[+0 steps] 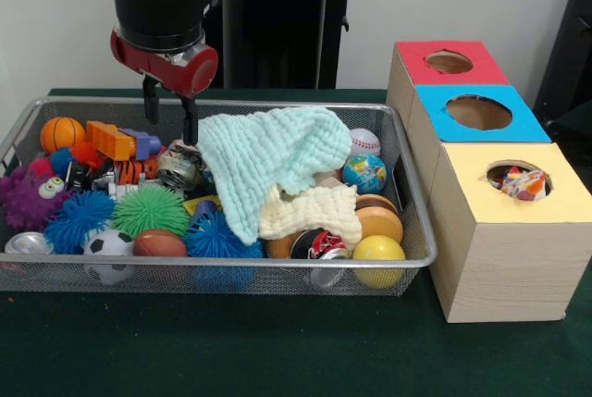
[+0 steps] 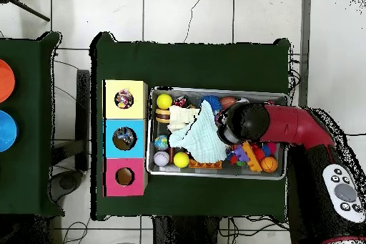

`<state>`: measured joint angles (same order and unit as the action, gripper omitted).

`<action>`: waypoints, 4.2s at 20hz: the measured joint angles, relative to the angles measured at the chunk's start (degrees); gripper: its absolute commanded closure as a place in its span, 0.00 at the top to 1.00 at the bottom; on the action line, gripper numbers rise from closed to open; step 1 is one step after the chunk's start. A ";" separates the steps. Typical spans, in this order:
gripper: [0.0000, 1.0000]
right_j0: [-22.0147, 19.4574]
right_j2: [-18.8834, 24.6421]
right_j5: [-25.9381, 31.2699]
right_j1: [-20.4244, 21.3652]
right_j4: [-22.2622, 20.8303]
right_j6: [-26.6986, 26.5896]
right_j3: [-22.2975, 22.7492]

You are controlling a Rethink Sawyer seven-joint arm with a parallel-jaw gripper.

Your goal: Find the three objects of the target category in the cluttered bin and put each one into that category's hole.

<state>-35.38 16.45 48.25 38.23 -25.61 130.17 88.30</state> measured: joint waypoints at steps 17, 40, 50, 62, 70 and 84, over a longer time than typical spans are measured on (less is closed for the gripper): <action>1.00 0.06 0.00 0.00 0.00 -0.03 0.00 0.00; 1.00 -0.04 0.00 0.00 -2.03 -0.05 0.00 -1.19; 1.00 -0.03 -0.01 0.00 -2.02 -0.05 0.00 -1.19; 1.00 0.20 -0.01 0.01 1.63 -0.06 0.00 -1.15; 1.00 0.21 -0.01 0.01 3.55 -0.06 0.00 -1.14; 1.00 0.22 -0.02 0.01 2.97 -0.06 0.00 -1.15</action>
<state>-35.17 16.43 48.26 41.20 -25.67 130.17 87.15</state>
